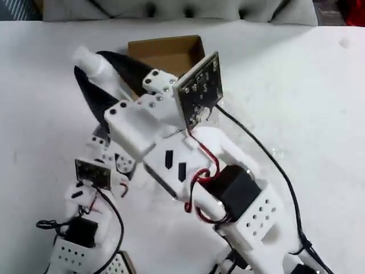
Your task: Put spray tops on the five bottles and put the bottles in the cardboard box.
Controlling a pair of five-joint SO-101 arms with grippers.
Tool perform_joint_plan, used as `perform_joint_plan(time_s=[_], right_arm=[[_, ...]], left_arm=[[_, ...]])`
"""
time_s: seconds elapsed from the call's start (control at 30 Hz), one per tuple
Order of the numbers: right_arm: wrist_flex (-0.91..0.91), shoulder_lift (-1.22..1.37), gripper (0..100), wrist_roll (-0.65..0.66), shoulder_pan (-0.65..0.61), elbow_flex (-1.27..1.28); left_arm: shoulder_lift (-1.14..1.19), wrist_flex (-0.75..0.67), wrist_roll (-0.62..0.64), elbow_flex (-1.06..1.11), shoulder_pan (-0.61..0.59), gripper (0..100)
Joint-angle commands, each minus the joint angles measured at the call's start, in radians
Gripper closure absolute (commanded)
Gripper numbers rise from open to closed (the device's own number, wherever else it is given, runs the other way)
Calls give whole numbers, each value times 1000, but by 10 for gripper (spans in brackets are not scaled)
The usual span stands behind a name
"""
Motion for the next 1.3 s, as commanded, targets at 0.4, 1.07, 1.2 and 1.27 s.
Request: perform_joint_plan(time_s=[0.4,1.07,1.2,1.27], right_arm=[[5,2,983,-40,-19,-49],[88,197,983,-29,35,-135],[295,251,983,-29,38,-288],[383,298,983,-29,39,-362]], left_arm=[[-18,0,-11,-5,-7,978],[-21,-6,-8,-8,-16,978],[-21,-6,-3,-12,-16,978],[-21,-6,-2,-12,-13,978]])
